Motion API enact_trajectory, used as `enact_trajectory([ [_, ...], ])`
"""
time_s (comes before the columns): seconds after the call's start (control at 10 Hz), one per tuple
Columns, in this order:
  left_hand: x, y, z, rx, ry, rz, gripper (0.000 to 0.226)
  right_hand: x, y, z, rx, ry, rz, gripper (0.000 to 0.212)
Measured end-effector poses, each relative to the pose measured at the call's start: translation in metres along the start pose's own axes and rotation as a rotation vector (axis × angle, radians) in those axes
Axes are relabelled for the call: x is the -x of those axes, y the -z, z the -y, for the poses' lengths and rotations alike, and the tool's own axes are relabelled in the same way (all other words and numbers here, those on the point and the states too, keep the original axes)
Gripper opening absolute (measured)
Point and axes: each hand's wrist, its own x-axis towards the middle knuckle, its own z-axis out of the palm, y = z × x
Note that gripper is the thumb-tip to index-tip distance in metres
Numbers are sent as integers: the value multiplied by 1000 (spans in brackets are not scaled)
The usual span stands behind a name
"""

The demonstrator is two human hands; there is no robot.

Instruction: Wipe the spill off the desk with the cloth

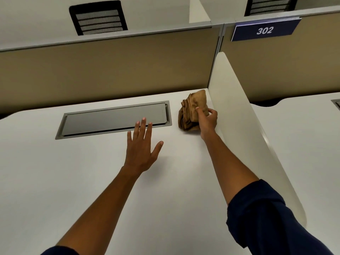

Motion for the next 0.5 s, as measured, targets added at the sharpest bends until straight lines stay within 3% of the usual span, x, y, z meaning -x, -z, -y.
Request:
enact_trajectory([
  [0.2, -8, -9, 16, -20, 25, 20, 83, -17, -12, 6, 295, 86, -107, 51],
  [0.3, -1, -8, 18, -10, 44, 29, 83, -9, -9, 9, 578, 119, -151, 58],
  [0.4, 7, -2, 17, -3, 30, 17, 83, 2, -2, 11, 693, 105, -179, 65],
  [0.5, 17, 9, 15, 5, 39, 0, 83, 23, 3, 8, 727, 205, -244, 63],
])
